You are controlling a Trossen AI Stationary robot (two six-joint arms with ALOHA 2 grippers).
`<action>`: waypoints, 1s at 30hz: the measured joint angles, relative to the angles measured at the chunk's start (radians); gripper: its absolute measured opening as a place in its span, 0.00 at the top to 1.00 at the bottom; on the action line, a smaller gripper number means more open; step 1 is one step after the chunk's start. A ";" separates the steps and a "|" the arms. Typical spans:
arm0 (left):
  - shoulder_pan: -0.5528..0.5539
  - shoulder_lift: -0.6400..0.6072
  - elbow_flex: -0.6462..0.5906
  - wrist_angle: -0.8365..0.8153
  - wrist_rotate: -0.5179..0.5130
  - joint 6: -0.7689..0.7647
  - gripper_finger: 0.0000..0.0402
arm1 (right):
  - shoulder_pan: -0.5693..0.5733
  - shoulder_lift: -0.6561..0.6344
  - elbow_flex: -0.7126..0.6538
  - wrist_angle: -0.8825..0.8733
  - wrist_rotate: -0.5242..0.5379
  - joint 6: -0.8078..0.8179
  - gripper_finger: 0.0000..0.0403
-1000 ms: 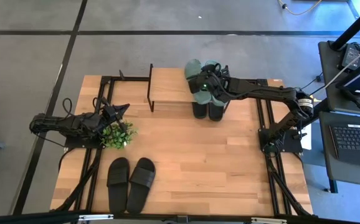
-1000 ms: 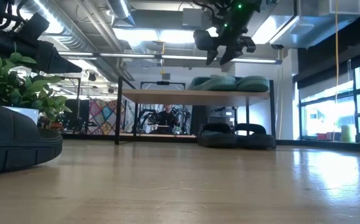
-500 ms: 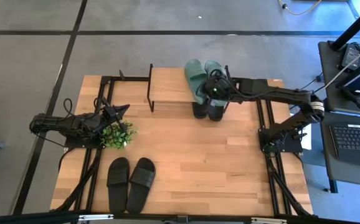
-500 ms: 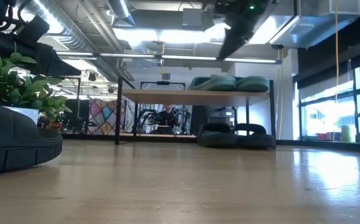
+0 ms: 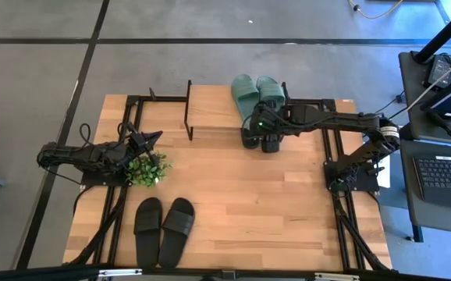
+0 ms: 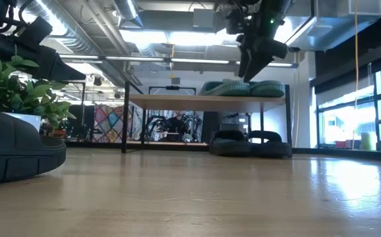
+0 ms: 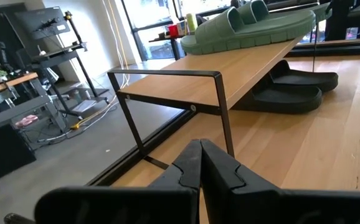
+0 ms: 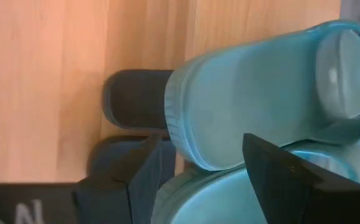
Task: Pick and place slides into the shelf
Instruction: Put the green slide on the shelf
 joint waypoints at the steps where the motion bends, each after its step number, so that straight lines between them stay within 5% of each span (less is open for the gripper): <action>1: 0.000 0.000 0.000 0.000 0.000 0.000 1.00 | 0.003 0.005 0.000 0.002 0.002 -0.006 0.45; 14: 0.000 0.000 0.000 -0.001 0.000 0.000 1.00 | 0.009 0.096 0.001 0.016 0.008 0.011 0.46; 30: 0.000 0.000 0.000 -0.001 0.000 0.000 1.00 | 0.035 0.102 0.001 0.069 0.002 0.130 0.65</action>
